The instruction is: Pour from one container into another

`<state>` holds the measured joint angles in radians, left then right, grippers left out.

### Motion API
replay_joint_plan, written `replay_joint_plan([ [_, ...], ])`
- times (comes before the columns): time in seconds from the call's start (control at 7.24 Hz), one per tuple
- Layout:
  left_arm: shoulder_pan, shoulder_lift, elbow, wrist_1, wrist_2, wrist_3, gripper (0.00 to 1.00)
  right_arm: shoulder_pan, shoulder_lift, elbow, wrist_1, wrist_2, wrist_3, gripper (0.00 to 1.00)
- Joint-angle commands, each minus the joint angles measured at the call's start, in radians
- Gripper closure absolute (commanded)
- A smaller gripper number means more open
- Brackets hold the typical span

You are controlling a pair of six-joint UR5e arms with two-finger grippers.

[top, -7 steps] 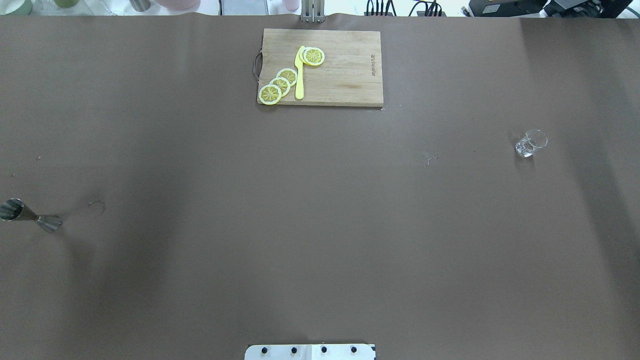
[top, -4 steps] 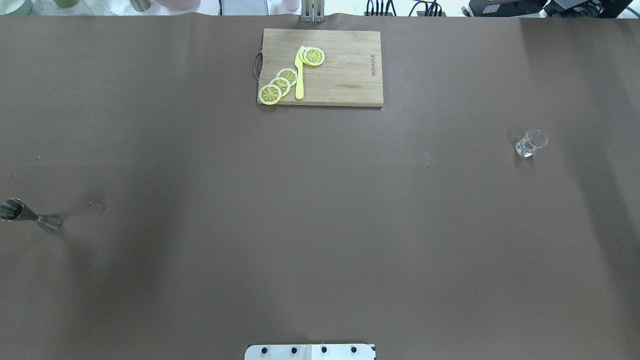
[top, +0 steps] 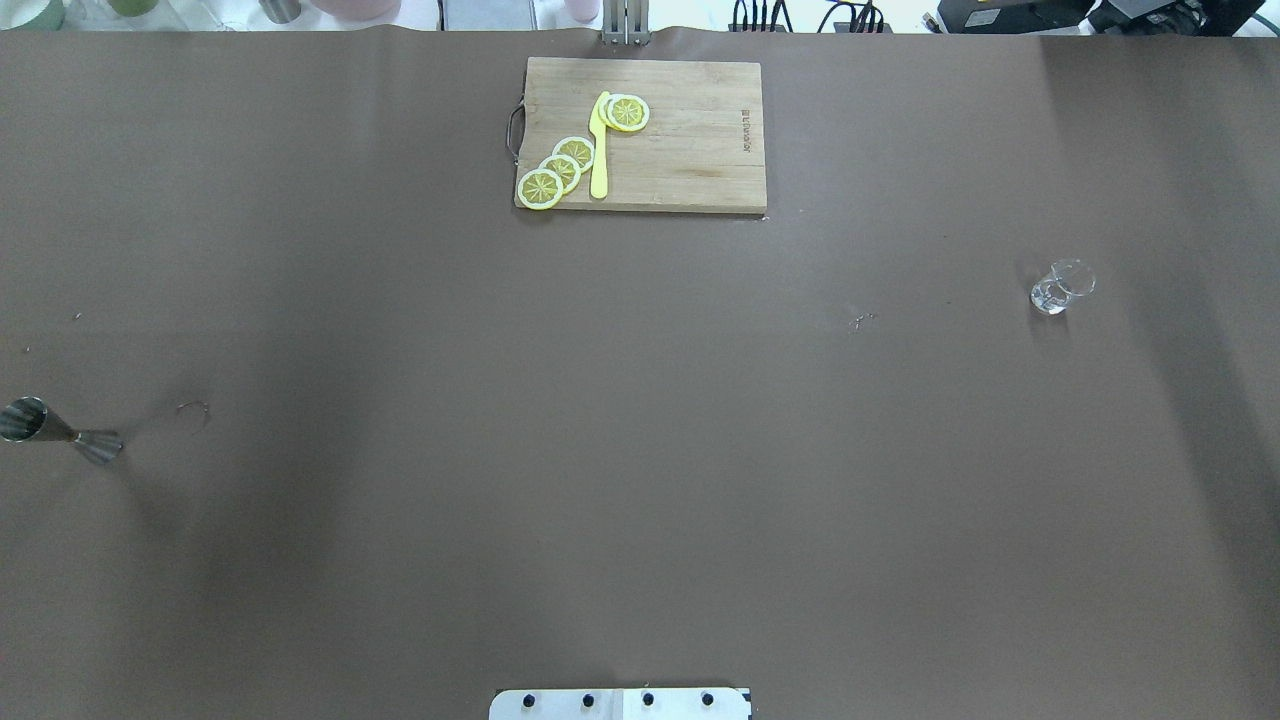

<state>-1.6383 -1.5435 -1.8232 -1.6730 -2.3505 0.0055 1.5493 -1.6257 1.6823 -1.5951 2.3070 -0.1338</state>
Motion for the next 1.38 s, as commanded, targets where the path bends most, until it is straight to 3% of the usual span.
replay_joint_plan([
  [0.0, 0.000, 0.003, -0.024, -0.070, 0.000, -0.050, 0.02, 0.000, 0.007, -0.003, 0.006, 0.002, -0.001, 0.00],
  [0.28, 0.000, 0.005, -0.025, -0.071, -0.012, -0.051, 0.02, 0.000, 0.007, 0.003, 0.007, 0.003, -0.001, 0.00],
  [0.69, 0.000, -0.001, -0.039, -0.086, -0.069, -0.082, 0.02, -0.002, -0.006, -0.047, 0.203, 0.009, -0.004, 0.00],
  [0.97, 0.003, 0.023, -0.073, -0.206, -0.056, -0.195, 0.02, -0.027, 0.004, -0.085, 0.321, 0.069, -0.007, 0.00],
  [1.24, 0.033, 0.074, -0.144, -0.264, -0.055, -0.301, 0.03, -0.069, 0.006, -0.104, 0.455, 0.063, -0.015, 0.00],
])
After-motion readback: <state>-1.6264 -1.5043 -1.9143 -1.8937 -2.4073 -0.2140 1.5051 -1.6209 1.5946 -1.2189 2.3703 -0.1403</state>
